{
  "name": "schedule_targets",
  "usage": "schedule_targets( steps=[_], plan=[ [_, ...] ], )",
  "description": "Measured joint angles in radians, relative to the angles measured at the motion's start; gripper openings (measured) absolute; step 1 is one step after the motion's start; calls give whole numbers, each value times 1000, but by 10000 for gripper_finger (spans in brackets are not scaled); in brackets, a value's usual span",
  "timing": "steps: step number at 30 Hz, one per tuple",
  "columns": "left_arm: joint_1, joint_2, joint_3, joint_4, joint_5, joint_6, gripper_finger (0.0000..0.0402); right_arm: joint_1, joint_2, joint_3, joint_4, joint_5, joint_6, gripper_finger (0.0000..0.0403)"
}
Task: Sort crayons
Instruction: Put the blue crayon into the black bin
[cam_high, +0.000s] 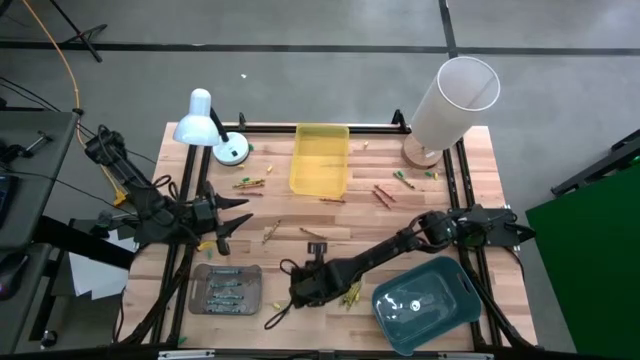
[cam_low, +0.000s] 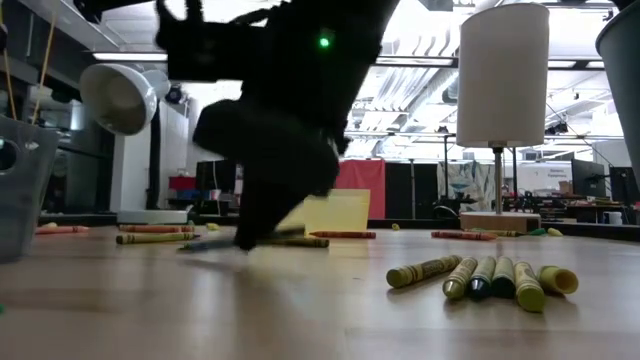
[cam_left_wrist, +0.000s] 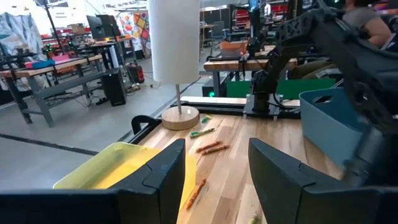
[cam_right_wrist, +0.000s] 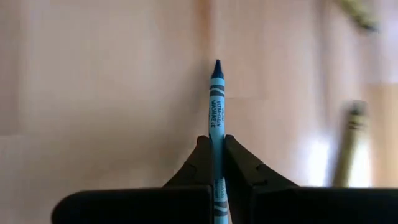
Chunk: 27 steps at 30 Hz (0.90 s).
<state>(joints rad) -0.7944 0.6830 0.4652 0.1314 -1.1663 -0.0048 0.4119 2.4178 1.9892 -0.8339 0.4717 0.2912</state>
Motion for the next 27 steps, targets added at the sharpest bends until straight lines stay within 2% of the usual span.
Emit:
schedule_targets(
  steps=[4,7,10,14,20,23,25,27],
  plan=[
    [-30,-3,0,-12,-31,9,161,-5,-39,-7,-37,10,12,1],
    [-41,-3,0,-20,-34,9,161,-1,-72,-73,-28,0,32,0],
    [-47,-3,0,-34,-36,2,161,1,-136,-173,-8,2,80,0],
    [-47,-3,0,-39,-36,-2,161,9,-288,-384,142,28,137,0],
    [-8,6,-32,-39,-34,-18,161,13,-593,-806,625,83,176,0],
    [58,9,-137,135,2,22,161,-7,-684,-1020,983,107,132,0],
    [124,9,-227,321,92,70,161,-32,-708,-1144,1245,103,89,0],
    [207,9,-323,534,264,99,161,-67,-703,-1240,1477,78,43,0]
  ],
)
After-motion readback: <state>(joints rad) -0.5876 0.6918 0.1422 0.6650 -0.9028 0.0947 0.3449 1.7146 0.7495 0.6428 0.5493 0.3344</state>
